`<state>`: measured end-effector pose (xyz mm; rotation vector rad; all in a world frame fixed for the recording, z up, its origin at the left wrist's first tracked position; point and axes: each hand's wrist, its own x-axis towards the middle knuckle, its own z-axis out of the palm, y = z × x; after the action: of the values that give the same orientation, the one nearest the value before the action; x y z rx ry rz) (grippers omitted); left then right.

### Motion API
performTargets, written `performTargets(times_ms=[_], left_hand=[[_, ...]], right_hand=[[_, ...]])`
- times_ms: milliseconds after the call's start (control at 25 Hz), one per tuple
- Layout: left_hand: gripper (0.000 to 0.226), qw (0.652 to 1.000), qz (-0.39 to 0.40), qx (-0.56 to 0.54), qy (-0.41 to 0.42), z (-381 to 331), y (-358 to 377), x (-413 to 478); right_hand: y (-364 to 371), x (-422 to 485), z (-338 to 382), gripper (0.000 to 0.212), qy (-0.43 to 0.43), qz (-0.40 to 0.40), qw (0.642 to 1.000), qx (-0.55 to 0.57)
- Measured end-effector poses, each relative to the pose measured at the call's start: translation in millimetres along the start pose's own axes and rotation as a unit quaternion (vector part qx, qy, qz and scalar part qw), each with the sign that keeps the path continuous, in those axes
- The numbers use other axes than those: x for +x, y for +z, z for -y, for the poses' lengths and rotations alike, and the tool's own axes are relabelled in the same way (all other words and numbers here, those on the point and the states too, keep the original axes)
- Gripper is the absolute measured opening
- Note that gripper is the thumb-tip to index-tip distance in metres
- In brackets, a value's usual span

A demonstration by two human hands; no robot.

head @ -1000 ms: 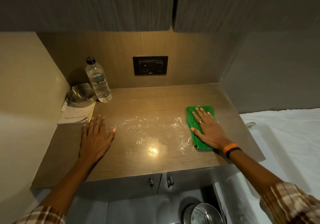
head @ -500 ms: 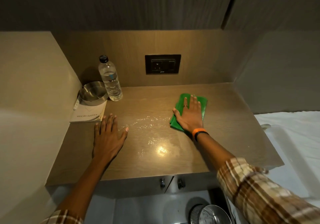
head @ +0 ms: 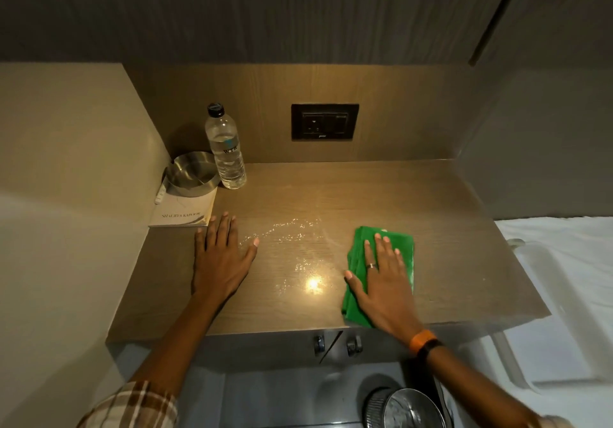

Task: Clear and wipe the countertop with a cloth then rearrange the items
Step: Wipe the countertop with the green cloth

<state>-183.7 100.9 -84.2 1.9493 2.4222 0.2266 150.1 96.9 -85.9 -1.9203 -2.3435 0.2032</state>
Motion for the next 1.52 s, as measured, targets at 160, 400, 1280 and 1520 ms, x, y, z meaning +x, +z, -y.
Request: performTargets(times_ms=[160, 400, 1280, 1520], left_hand=[[0.086, 1.0, -0.002, 0.002, 0.004, 2, 1, 2], [0.082, 1.0, -0.021, 0.014, 0.011, 9, 13, 5], [0.072, 0.988, 0.031, -0.034, 0.145, -101, 1, -40], [0.071, 0.99, 0.049, -0.018, 0.132, -104, 9, 43]], right_hand=[[6, 36, 69, 0.085, 0.067, -0.023, 0.997, 0.038], [-12, 190, 98, 0.085, 0.009, 0.042, 0.999, 0.01], [-14, 36, 36, 0.062, -0.013, -0.027, 0.993, 0.118], [10, 38, 21, 0.076, -0.014, -0.032, 0.999, -0.002]])
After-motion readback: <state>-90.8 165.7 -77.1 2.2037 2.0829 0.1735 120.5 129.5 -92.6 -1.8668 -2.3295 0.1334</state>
